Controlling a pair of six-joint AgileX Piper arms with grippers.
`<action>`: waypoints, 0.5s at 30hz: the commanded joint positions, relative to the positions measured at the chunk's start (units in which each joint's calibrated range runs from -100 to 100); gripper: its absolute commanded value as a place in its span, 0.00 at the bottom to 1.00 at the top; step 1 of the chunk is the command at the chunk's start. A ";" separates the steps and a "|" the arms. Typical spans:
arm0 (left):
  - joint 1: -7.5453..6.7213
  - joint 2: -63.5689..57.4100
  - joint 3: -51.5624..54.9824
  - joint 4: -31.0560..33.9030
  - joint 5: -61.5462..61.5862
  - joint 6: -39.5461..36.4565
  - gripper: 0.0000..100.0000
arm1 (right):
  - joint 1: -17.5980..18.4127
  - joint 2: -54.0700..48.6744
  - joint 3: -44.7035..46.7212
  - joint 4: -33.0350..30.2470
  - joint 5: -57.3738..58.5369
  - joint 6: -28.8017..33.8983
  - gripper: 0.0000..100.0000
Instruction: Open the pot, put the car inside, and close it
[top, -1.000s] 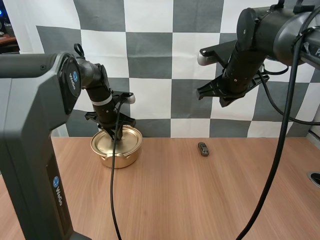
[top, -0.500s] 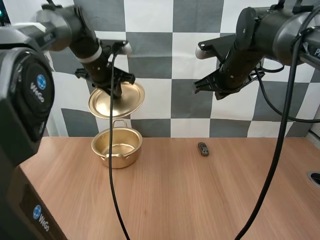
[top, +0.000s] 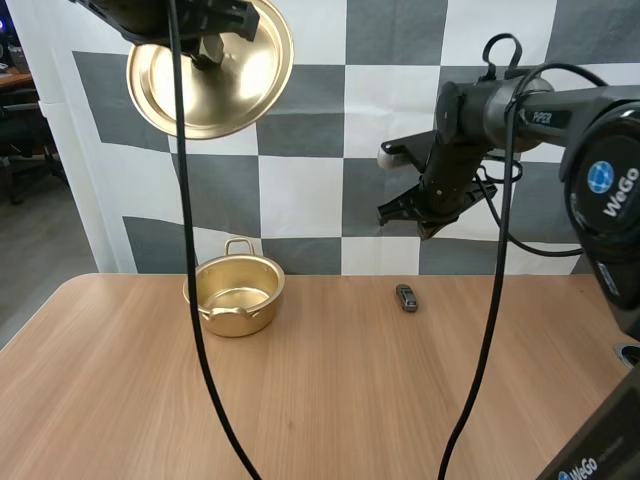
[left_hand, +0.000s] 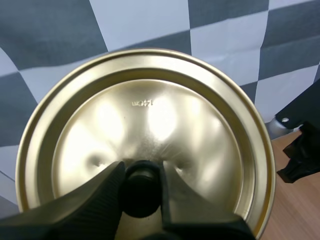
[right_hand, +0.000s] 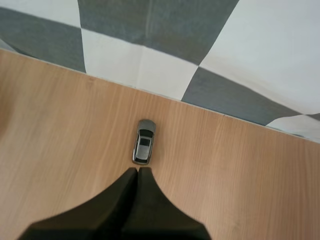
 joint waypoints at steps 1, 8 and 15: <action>0.02 -23.38 -0.01 2.13 0.00 0.94 0.00 | 0.00 9.35 -0.18 -0.02 -1.44 2.31 0.00; 0.02 -23.37 3.88 5.82 0.00 -0.60 0.00 | 0.95 12.29 -0.52 -1.89 3.87 -1.95 0.56; 0.02 -23.37 7.78 5.91 0.00 -0.60 0.00 | 1.57 11.83 -0.52 -6.44 1.97 -3.00 1.00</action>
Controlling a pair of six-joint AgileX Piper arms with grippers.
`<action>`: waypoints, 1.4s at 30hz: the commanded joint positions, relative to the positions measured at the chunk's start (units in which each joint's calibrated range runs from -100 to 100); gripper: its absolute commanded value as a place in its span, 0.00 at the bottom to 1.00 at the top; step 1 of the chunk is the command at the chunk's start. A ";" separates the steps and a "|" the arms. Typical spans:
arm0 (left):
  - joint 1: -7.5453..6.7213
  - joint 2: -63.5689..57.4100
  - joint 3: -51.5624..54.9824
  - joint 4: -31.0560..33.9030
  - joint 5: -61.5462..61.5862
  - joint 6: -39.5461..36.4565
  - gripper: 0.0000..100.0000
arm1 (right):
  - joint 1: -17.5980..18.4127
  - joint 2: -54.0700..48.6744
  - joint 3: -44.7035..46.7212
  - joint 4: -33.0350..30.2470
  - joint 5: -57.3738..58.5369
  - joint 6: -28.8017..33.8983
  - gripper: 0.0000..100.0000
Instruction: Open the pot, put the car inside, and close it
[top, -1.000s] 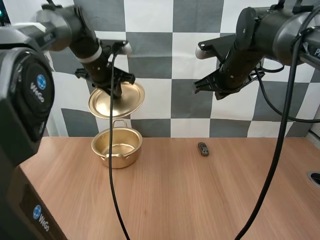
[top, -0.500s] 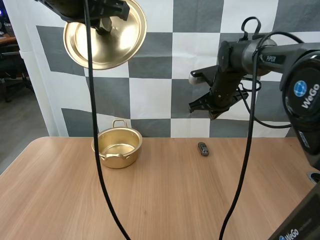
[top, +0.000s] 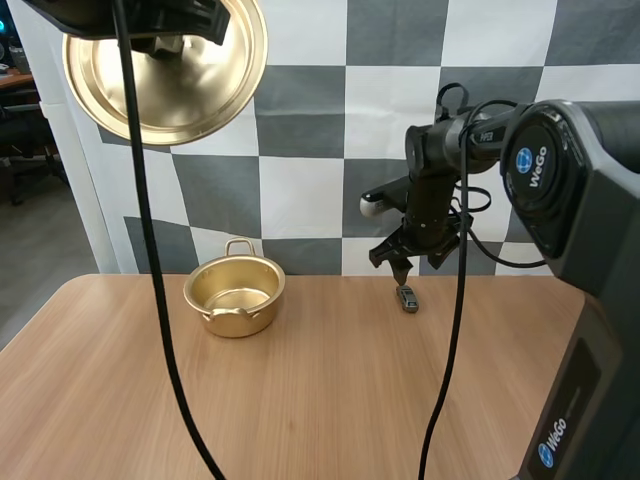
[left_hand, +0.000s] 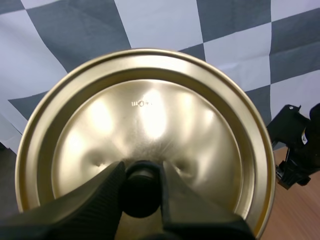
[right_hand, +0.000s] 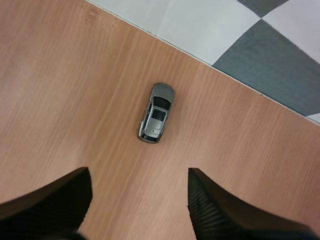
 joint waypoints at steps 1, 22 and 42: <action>0.02 0.16 7.16 0.73 0.08 -0.30 0.00 | 1.50 1.15 -0.38 -6.83 2.61 -5.07 1.00; 0.02 -0.38 7.98 0.85 0.08 -0.30 0.00 | 1.50 11.70 -0.38 -7.98 -10.48 -6.52 1.00; 0.02 -0.36 8.23 0.85 0.08 -0.30 0.00 | -0.64 18.77 -0.38 -3.83 -21.64 -6.95 1.00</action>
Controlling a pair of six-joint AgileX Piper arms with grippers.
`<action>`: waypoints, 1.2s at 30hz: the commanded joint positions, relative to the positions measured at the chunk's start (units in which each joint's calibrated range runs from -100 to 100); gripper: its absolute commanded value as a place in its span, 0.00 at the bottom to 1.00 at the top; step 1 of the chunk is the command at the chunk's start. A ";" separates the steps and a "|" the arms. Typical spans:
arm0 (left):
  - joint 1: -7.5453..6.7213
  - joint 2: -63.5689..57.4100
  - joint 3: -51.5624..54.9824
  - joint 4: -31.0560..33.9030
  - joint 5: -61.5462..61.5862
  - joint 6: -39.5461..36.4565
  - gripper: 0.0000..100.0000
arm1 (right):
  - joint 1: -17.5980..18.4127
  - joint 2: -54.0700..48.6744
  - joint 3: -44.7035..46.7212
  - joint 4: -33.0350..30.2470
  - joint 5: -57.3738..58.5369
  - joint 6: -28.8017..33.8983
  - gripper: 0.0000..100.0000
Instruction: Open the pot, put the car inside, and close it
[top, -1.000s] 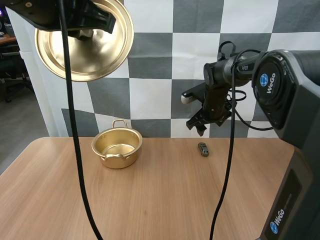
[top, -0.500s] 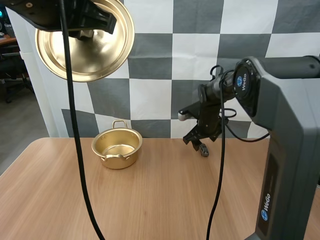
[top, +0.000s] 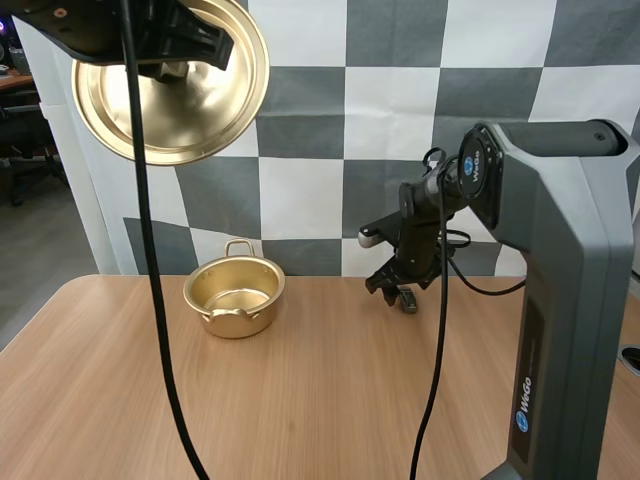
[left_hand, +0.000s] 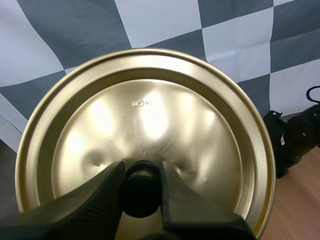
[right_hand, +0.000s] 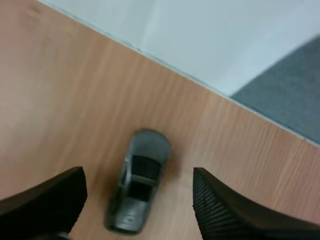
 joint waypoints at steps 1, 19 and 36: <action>0.02 -0.03 0.02 0.01 0.00 -0.05 0.00 | -0.77 0.79 0.02 -0.04 0.66 0.02 1.00; 0.02 -0.03 0.02 0.01 0.00 -0.05 0.00 | -2.30 3.63 0.30 16.85 6.00 -14.62 0.29; 0.02 -0.03 0.02 0.12 0.00 -0.05 0.00 | -2.22 1.43 0.16 19.76 10.12 -18.40 0.00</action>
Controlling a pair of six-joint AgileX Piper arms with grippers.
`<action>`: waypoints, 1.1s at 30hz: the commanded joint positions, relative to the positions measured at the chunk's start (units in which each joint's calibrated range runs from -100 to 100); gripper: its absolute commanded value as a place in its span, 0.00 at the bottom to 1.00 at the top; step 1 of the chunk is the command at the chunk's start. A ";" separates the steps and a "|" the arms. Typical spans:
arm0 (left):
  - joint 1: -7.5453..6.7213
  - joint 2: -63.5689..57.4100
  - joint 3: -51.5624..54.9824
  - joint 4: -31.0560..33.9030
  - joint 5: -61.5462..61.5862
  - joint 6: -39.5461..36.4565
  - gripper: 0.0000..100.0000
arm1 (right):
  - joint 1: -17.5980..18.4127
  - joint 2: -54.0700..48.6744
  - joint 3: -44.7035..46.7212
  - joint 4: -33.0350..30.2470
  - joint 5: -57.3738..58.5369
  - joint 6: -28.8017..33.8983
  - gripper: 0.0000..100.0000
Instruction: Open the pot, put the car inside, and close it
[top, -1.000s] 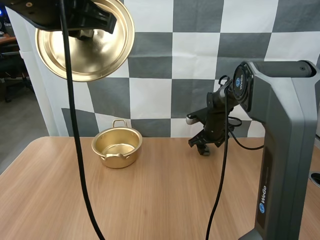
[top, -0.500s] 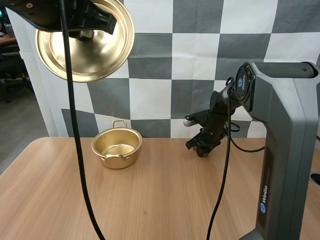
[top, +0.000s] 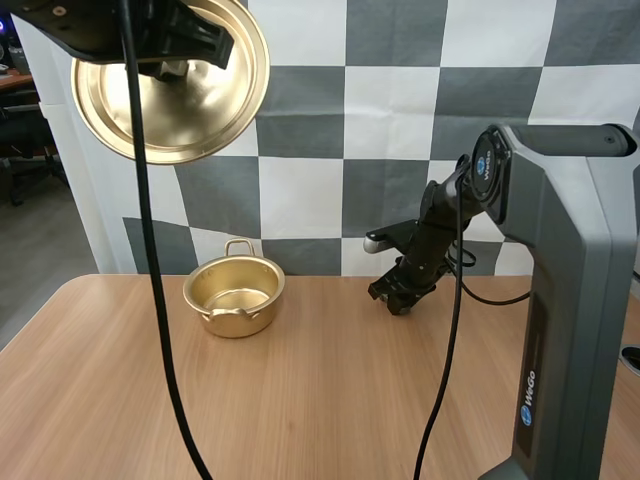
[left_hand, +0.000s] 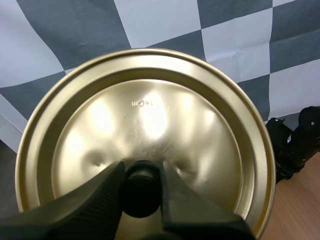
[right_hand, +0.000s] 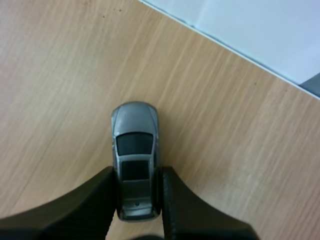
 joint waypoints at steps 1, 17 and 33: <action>0.02 -0.03 0.02 0.12 0.00 -0.05 0.00 | 0.02 -2.23 -0.31 0.14 0.20 -0.11 0.00; 0.02 -4.31 0.02 0.10 0.00 -0.70 0.00 | 0.02 -27.77 -9.33 16.61 32.11 -10.86 0.00; 0.02 -9.45 0.02 0.48 0.00 -0.96 0.00 | 1.00 -33.71 -9.33 29.92 34.87 -14.17 0.00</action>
